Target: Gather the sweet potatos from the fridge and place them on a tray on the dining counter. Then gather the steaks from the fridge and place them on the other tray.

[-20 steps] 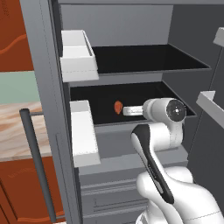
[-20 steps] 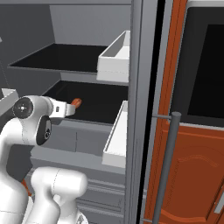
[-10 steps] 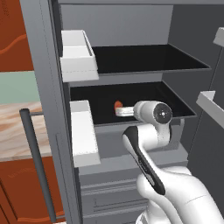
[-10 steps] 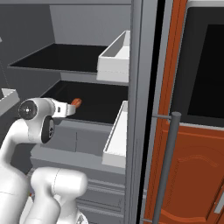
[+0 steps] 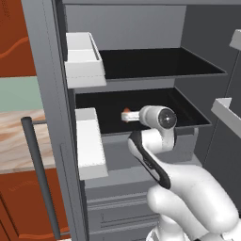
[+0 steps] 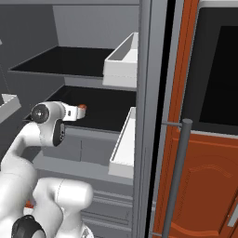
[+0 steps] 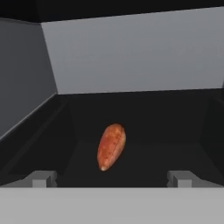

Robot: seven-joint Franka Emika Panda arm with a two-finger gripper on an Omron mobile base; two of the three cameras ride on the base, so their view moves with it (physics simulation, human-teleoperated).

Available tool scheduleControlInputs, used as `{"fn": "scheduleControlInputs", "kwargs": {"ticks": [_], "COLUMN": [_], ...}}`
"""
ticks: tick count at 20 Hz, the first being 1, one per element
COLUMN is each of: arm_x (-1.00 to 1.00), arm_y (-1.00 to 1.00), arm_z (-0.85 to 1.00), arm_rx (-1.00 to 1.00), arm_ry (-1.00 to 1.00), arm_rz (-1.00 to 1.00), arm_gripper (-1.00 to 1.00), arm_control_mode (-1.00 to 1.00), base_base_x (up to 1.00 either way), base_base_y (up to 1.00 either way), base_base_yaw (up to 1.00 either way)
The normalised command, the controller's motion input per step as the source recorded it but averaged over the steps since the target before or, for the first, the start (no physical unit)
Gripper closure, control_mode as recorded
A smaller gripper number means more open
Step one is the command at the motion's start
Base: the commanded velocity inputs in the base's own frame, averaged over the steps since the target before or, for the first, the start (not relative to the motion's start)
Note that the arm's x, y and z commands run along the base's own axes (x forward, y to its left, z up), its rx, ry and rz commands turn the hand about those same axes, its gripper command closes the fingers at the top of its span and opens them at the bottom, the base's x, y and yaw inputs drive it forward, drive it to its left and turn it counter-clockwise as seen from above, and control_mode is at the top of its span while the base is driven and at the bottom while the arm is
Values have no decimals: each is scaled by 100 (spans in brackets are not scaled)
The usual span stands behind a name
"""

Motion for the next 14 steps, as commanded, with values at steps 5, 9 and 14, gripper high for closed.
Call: {"fn": "scheduleControlInputs", "kwargs": {"ticks": [5, 9, 14], "arm_x": [38, 24, 31], "arm_y": [0, 5, 16], "arm_z": [0, -3, 0], "arm_rx": [0, 0, 0], "arm_ry": [9, 19, 3], "arm_rz": [0, -3, -2], "arm_gripper": [-100, -100, -100], "arm_control_mode": [-100, -100, -100], "base_base_x": [0, 0, 0], "base_base_y": [0, 0, 0], "base_base_yaw": [0, 0, 0]}}
